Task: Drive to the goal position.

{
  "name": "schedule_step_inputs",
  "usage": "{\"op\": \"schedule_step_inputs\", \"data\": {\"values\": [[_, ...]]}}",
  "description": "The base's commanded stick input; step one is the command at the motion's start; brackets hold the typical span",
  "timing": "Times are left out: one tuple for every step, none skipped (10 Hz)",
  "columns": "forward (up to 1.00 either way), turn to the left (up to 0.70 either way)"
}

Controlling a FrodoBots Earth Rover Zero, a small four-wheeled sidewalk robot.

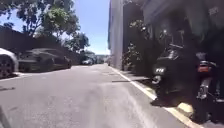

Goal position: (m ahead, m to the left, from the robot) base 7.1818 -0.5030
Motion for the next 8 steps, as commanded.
{"op": "schedule_step_inputs", "data": {"values": [[0.45, 0.00], [0.45, 0.00], [0.45, 0.00], [0.45, 0.00], [0.45, 0.00], [0.45, 0.00], [0.45, 0.00], [0.45, 0.00]]}}
